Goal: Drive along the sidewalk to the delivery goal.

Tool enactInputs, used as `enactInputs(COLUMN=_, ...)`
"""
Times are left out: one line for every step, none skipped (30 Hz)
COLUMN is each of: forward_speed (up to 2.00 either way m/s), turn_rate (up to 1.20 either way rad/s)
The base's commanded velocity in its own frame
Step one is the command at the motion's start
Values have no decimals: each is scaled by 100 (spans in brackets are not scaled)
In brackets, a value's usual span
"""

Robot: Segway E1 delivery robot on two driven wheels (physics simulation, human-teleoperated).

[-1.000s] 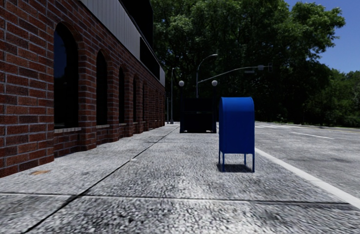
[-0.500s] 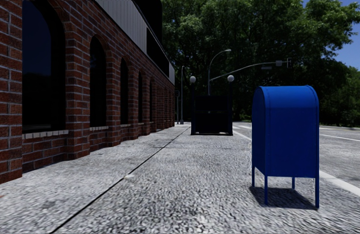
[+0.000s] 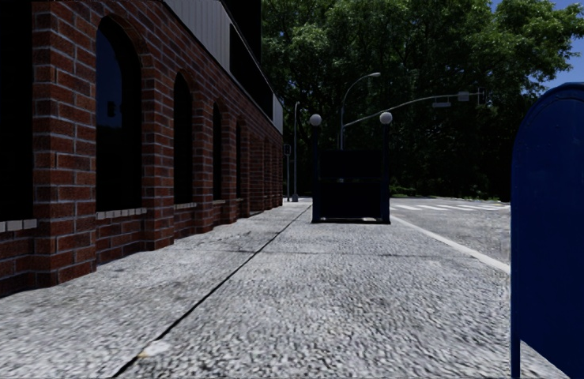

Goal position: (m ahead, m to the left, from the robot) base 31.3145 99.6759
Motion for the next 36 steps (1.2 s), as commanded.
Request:
enactInputs(forward_speed=200, turn_rate=0)
enactInputs(forward_speed=200, turn_rate=0)
enactInputs(forward_speed=200, turn_rate=0)
enactInputs(forward_speed=200, turn_rate=0)
enactInputs(forward_speed=200, turn_rate=0)
enactInputs(forward_speed=200, turn_rate=0)
enactInputs(forward_speed=200, turn_rate=0)
enactInputs(forward_speed=200, turn_rate=13)
enactInputs(forward_speed=200, turn_rate=66)
enactInputs(forward_speed=200, turn_rate=93)
enactInputs(forward_speed=200, turn_rate=103)
enactInputs(forward_speed=200, turn_rate=102)
enactInputs(forward_speed=200, turn_rate=20)
enactInputs(forward_speed=200, turn_rate=7)
enactInputs(forward_speed=200, turn_rate=0)
enactInputs(forward_speed=200, turn_rate=0)
enactInputs(forward_speed=200, turn_rate=0)
enactInputs(forward_speed=200, turn_rate=0)
enactInputs(forward_speed=200, turn_rate=0)
enactInputs(forward_speed=200, turn_rate=0)
enactInputs(forward_speed=200, turn_rate=0)
enactInputs(forward_speed=200, turn_rate=0)
enactInputs(forward_speed=200, turn_rate=0)
enactInputs(forward_speed=200, turn_rate=0)
enactInputs(forward_speed=200, turn_rate=0)
enactInputs(forward_speed=200, turn_rate=0)
enactInputs(forward_speed=200, turn_rate=0)
enactInputs(forward_speed=200, turn_rate=0)
enactInputs(forward_speed=200, turn_rate=0)
enactInputs(forward_speed=200, turn_rate=0)
enactInputs(forward_speed=200, turn_rate=0)
enactInputs(forward_speed=200, turn_rate=6)
enactInputs(forward_speed=200, turn_rate=23)
enactInputs(forward_speed=200, turn_rate=23)
enactInputs(forward_speed=200, turn_rate=32)
enactInputs(forward_speed=200, turn_rate=35)
